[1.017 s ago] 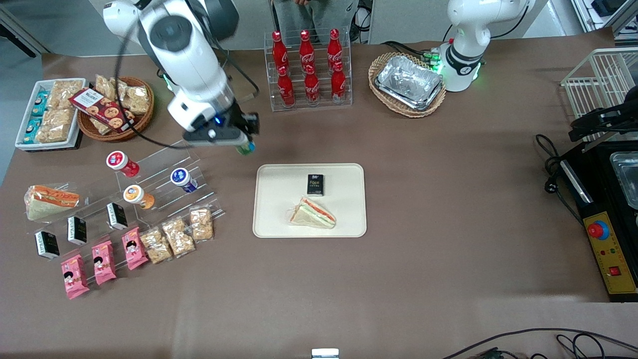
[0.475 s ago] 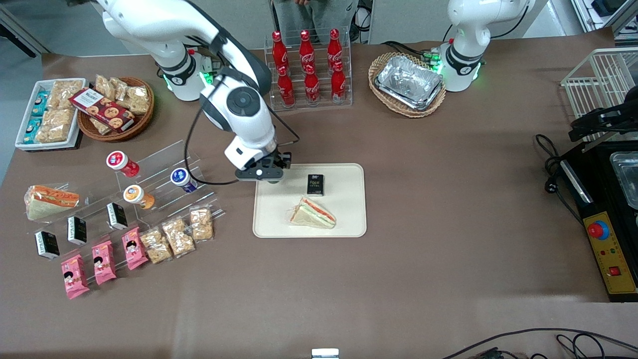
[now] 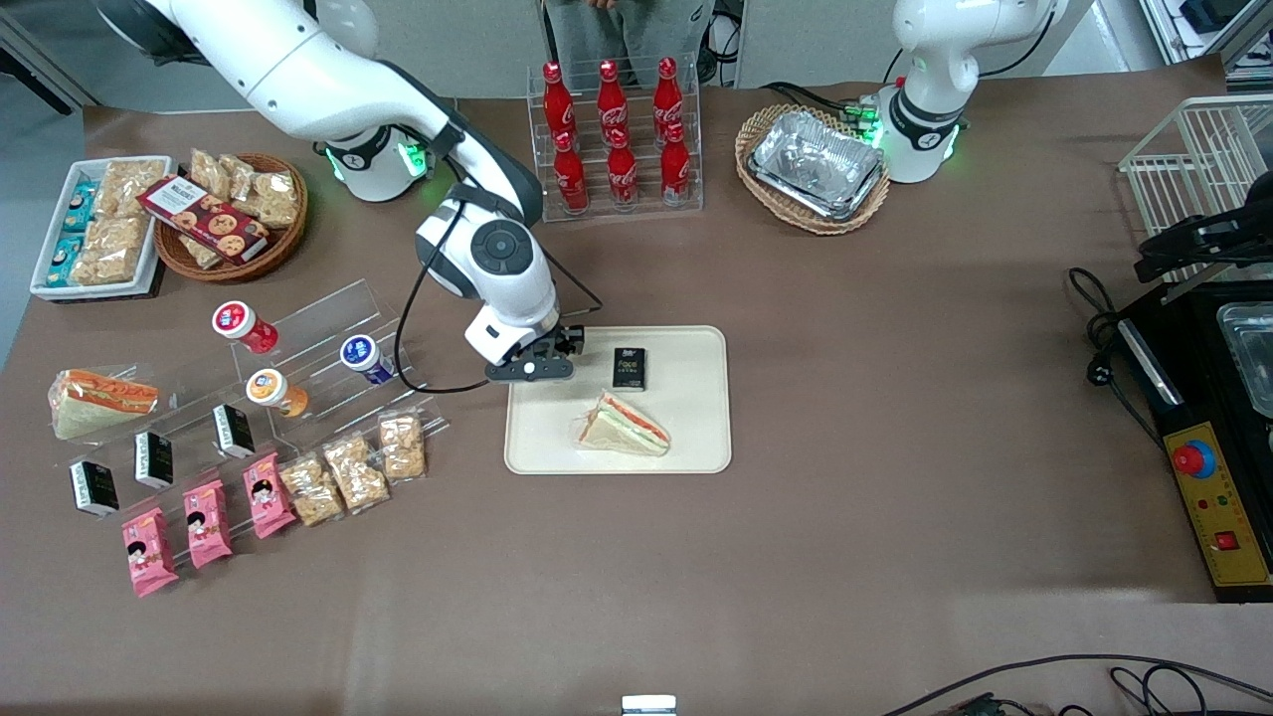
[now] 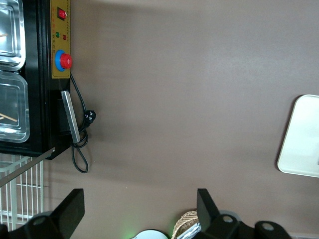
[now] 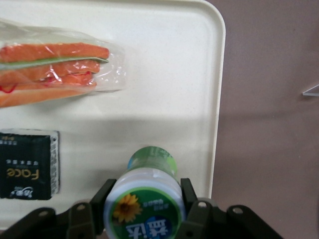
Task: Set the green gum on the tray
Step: 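Lower the green gum tub onto the tray beside the black packet and release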
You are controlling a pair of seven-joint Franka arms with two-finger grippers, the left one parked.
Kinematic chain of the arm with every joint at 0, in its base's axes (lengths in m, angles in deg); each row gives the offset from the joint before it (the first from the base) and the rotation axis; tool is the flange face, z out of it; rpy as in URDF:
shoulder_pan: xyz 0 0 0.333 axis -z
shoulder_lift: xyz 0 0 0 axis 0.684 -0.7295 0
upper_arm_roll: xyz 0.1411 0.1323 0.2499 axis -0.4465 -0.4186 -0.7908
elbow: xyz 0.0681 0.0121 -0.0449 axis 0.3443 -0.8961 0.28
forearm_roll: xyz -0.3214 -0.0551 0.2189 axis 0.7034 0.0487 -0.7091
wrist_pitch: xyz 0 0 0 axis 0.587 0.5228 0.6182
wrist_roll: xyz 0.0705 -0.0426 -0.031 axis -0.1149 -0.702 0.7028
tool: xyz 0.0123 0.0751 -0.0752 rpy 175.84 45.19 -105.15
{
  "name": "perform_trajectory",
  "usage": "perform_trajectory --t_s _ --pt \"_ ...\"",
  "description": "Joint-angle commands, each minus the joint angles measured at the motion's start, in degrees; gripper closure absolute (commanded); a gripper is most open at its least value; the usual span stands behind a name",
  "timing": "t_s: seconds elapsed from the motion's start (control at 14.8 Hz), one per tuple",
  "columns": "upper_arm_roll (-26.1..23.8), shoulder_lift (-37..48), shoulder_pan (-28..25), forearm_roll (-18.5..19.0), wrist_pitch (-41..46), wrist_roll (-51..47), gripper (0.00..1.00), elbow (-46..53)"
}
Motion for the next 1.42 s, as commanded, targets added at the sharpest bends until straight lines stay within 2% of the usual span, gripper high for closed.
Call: perform_trajectory --t_s 0.0,0.47,0.54,0.61,0.68,1.02,1.22,1.29,1.36 --pt "-0.6 -1.5 0.9 1.9 -3.0 -2.0 0.68 -0.1" --pt "0.8 -3.7 0.8 1.9 -6.6 -2.7 0.65 -1.2" --pt "0.9 -3.7 0.8 1.9 -6.6 -2.7 0.57 -1.2" --pt "1.0 -3.7 0.8 1.9 -6.6 -2.7 0.22 -1.2" --pt "1.0 -3.7 0.9 1.9 -6.6 -2.8 0.01 -1.2" --pt "0.9 -2.6 1.0 1.9 -6.1 -2.6 0.0 -0.9" --pt "0.5 4.5 3.1 1.4 -3.7 -1.0 0.0 -1.2" --pt "0.2 7.3 3.5 0.5 -0.2 1.1 0.0 -1.0" --pt "0.3 10.6 3.4 -2.3 3.9 3.5 0.0 -0.4"
